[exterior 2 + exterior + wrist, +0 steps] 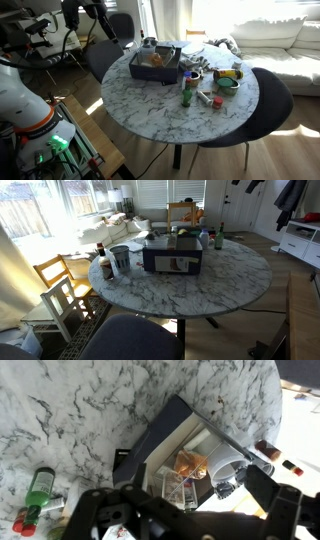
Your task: Put the glasses into the jar
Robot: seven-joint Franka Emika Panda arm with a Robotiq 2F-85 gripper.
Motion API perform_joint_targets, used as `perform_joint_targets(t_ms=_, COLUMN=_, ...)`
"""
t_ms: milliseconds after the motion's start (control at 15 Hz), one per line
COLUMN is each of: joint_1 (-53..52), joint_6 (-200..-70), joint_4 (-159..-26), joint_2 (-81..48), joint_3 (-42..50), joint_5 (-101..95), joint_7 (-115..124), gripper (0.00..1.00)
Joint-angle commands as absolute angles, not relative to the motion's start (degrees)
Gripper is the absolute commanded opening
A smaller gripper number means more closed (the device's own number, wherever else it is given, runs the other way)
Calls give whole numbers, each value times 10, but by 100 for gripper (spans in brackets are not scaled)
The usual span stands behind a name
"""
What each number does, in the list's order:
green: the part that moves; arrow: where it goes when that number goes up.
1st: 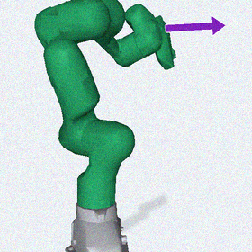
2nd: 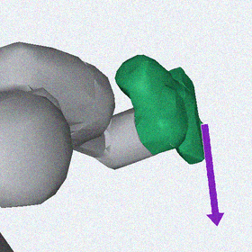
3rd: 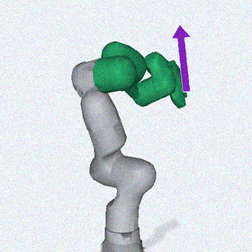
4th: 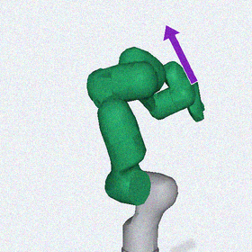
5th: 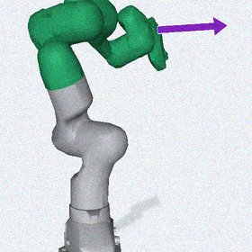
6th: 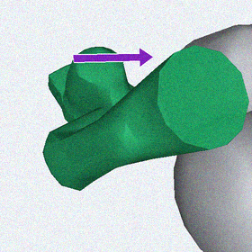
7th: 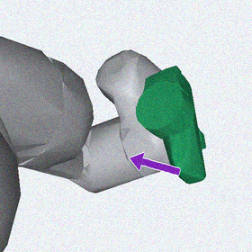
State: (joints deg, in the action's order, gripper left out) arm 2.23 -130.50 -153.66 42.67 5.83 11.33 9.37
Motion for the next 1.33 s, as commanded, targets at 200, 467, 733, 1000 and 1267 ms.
perform_joint_targets(t_ms=200, joint_1=-44, joint_6=-1299, joint_4=-1360, joint_2=194, joint_3=197, joint_5=281, joint_7=-34, gripper=100)
perform_joint_targets(t_ms=467, joint_1=-42, joint_6=-1283, joint_4=-1248, joint_2=66, joint_3=191, joint_5=396, joint_7=-50, gripper=100)
perform_joint_targets(t_ms=733, joint_1=-10, joint_6=-1272, joint_4=-1155, joint_2=-49, joint_3=138, joint_5=451, joint_7=0, gripper=100)
perform_joint_targets(t_ms=1000, joint_1=11, joint_6=-1268, joint_4=-1093, joint_2=-120, joint_3=92, joint_5=456, joint_7=42, gripper=100)
perform_joint_targets(t_ms=1267, joint_1=18, joint_6=-1292, joint_4=-1107, joint_2=-113, joint_3=76, joint_5=439, joint_7=39, gripper=100)
